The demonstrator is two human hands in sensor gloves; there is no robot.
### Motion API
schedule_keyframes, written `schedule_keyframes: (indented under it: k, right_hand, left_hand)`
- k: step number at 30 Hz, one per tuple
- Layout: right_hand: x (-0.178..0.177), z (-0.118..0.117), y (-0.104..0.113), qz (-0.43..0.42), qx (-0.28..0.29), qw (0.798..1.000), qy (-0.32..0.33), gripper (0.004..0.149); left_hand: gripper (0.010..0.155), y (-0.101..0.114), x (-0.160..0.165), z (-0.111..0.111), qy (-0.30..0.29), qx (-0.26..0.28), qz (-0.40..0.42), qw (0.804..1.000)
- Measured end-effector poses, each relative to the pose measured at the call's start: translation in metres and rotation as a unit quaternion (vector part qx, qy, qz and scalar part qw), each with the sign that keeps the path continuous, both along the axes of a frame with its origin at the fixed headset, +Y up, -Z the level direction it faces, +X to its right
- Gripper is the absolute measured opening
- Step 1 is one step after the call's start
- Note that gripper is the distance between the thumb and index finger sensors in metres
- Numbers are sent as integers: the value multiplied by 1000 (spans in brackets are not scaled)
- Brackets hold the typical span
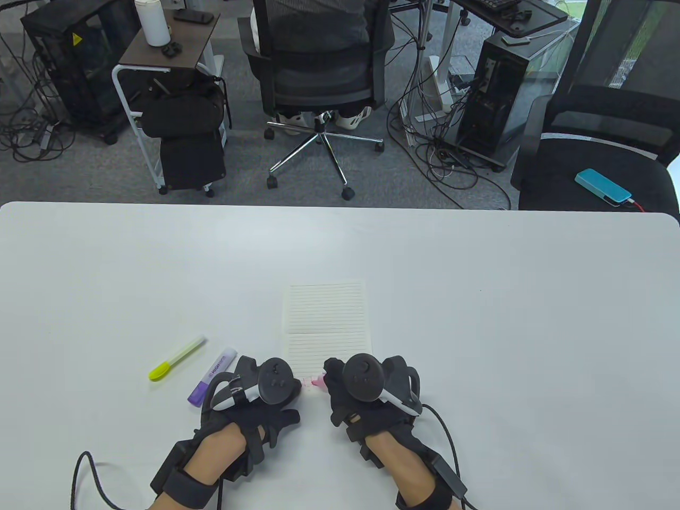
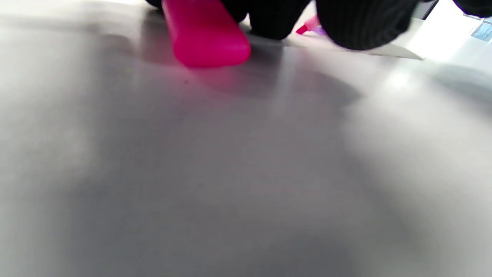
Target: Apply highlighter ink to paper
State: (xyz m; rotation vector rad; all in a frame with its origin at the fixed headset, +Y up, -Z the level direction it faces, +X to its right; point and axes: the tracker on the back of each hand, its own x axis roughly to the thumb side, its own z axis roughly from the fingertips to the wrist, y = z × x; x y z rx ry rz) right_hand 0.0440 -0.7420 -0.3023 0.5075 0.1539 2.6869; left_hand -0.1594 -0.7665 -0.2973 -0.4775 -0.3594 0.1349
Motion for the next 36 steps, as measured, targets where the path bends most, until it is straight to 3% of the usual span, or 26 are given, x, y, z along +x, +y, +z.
schedule_keyframes:
  k: [14,36]
  right_hand:
    - [-6,2,-5,-13,0,1000,23,39]
    - [-5,2,-8,-2,10,1000,-12,39]
  left_hand:
    - [70,0,0,0,0,-4,-1,1000]
    - [71,0,0,0,-1,-9,-4,1000]
